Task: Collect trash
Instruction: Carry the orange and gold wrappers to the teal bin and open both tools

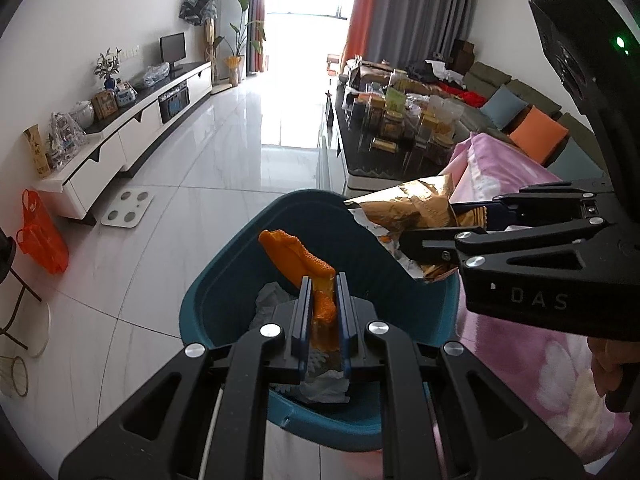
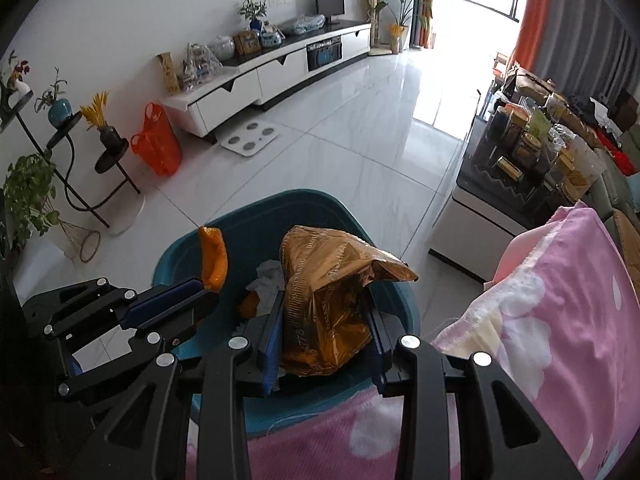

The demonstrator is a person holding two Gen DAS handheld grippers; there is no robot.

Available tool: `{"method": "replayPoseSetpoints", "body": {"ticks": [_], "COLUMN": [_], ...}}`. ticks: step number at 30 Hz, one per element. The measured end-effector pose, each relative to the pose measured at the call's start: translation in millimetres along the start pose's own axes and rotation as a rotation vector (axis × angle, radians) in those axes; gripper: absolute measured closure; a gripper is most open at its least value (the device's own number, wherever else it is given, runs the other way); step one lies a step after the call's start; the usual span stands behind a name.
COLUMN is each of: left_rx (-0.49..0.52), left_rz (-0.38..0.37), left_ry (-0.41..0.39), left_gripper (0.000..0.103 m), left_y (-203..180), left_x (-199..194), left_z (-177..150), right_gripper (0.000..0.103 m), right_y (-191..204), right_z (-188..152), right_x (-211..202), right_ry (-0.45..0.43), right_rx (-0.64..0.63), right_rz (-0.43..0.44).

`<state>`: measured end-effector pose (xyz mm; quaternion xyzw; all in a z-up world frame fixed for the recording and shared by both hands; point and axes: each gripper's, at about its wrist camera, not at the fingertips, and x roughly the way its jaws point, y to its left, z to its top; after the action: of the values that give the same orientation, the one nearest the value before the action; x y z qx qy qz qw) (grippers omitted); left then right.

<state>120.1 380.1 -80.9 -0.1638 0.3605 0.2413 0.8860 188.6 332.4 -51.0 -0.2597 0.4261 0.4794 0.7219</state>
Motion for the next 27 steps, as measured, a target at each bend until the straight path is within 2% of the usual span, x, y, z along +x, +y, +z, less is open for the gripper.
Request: {"method": "replayPoseSetpoints", "body": {"ticks": [17,23,25,27], "left_rx": [0.018,0.012,0.009,0.008], "left_rz": [0.009,0.019,0.018,0.017], "left_ry": [0.073,0.083,0.082,0.082], "left_gripper": [0.091,0.09,0.089,0.083], "left_y": [-10,-8,-8,-8], "left_x": [50,55,56,56], "left_z": [6,2,2,2], "right_gripper": [0.068,0.061,0.051,0.05], "right_y": [9,8,6,4], "right_z": [16,14,13,13], "right_x": [37,45,45,44], "right_ry": [0.125,0.142,0.143,0.136], "right_rx": [-0.056,-0.059,-0.055,-0.047], "right_rz": [-0.013,-0.012,-0.003,-0.004]}}
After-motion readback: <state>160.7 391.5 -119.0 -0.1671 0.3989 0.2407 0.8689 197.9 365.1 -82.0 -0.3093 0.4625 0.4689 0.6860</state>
